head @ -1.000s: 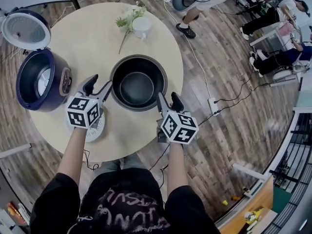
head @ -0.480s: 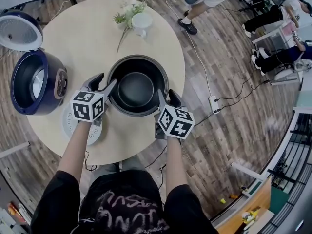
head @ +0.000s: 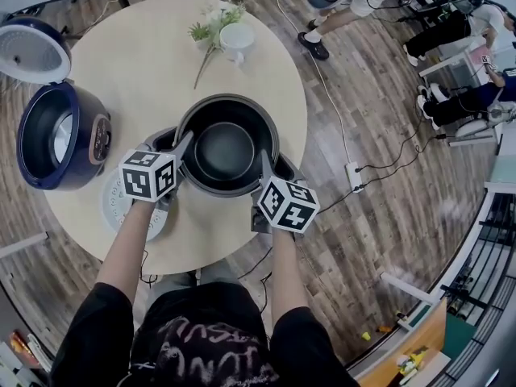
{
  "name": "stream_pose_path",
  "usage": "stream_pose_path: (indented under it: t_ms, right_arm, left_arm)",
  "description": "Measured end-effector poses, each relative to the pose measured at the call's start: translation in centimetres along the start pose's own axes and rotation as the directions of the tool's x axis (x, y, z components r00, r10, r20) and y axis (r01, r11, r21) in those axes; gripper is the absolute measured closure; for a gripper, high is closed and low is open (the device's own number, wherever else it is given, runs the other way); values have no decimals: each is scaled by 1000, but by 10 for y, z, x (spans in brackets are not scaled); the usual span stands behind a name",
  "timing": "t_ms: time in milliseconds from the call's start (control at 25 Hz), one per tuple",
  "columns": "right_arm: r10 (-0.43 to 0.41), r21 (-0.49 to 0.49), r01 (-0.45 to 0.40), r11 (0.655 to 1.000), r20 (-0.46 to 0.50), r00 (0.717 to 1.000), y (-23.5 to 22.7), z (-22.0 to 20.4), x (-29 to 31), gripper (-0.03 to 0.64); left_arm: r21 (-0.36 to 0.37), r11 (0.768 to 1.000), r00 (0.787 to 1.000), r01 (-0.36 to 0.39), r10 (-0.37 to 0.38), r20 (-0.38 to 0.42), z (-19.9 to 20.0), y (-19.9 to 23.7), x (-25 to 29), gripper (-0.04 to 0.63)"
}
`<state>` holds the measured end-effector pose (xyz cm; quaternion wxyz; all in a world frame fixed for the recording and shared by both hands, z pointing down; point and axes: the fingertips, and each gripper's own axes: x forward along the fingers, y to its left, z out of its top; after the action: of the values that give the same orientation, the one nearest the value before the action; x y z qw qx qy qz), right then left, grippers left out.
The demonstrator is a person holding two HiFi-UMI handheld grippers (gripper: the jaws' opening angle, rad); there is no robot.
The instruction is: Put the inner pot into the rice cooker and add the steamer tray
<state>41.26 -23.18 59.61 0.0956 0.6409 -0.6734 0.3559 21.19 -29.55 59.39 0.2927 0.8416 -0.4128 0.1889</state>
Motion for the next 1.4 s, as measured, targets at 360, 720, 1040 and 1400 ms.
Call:
stream_pose_path:
  t_ms: [360,720,1040,1400]
  right_arm:
    - [-14,-18,16,1000,59,998,2,-6,-20,525]
    - [20,-14,-19,1000,118,993,7,3,-55,526]
    - [46,-22,-43,999,196,980,19,24,-87,526]
    - [61,-56,-47,997,286,956,44,24,-96,525]
  left_arm:
    - [-26,999,998,-27,28,53,-2,-9,-18,511]
    - [3,999,993,-44,43,114,12,-34,-48,517]
    - [52,998,983,-45,35,180,39,-55,-79,518]
    - [95,995,960,-19,-8,281,49,-46,-102,520]
